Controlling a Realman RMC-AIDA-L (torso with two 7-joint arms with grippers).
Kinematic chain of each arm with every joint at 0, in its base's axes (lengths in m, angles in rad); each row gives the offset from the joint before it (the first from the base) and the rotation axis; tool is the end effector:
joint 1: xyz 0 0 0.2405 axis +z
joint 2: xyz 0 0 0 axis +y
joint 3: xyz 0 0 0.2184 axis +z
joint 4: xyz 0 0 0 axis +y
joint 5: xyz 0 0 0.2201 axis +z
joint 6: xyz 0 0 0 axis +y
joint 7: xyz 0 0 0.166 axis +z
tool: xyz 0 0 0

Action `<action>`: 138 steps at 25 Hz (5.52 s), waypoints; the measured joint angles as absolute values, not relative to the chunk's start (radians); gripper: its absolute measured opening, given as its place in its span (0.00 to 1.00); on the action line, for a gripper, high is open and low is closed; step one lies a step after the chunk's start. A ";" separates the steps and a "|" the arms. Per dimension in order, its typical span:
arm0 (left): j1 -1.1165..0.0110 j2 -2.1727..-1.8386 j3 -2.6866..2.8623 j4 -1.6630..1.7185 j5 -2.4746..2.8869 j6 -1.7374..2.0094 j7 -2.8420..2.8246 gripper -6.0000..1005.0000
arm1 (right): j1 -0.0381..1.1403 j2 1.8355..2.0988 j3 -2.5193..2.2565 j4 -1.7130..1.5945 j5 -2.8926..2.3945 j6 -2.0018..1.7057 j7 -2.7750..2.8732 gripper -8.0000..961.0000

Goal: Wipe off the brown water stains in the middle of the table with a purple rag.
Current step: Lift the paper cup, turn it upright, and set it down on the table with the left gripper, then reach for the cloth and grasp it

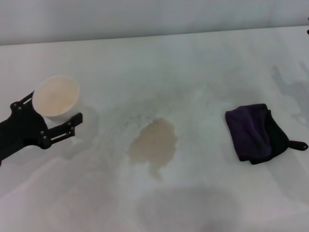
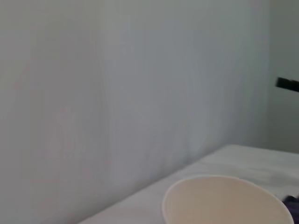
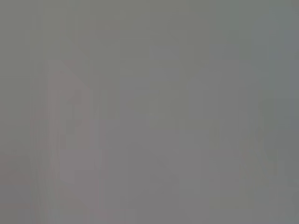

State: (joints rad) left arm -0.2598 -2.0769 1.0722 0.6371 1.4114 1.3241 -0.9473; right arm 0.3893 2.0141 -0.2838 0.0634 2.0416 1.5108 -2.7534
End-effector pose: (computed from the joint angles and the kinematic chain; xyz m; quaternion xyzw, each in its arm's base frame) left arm -0.2637 0.3083 -0.0082 -0.9042 -0.1386 -0.2789 0.2921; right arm 0.3248 0.3048 0.0614 -0.6237 0.2195 0.4036 0.6324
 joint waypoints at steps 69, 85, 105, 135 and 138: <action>-0.361 -2.087 1.088 0.149 1.182 1.116 -0.600 0.87 | 0.406 2.018 -0.315 0.061 2.016 1.456 -2.726 0.90; -0.218 -2.091 1.085 0.067 0.943 1.363 -0.291 0.87 | 0.398 2.015 -0.343 0.061 2.016 1.460 -2.723 0.90; -0.181 -2.087 1.077 -0.024 0.586 1.623 -0.279 0.87 | 0.351 2.009 -0.446 0.013 2.015 1.522 -2.442 0.90; -0.193 -2.081 1.077 0.000 0.529 1.689 -0.302 0.87 | 0.326 2.002 -0.894 -1.163 1.111 1.336 -0.861 0.90; -0.191 -2.080 1.076 0.007 0.528 1.689 -0.301 0.87 | 0.349 2.002 -0.953 -1.253 0.996 1.336 -0.754 0.89</action>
State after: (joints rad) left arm -0.1908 -2.0802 1.0757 0.0074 0.5276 1.6892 -0.3014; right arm 0.3495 2.0020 -0.9528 -1.2532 0.9956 1.3362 -0.7543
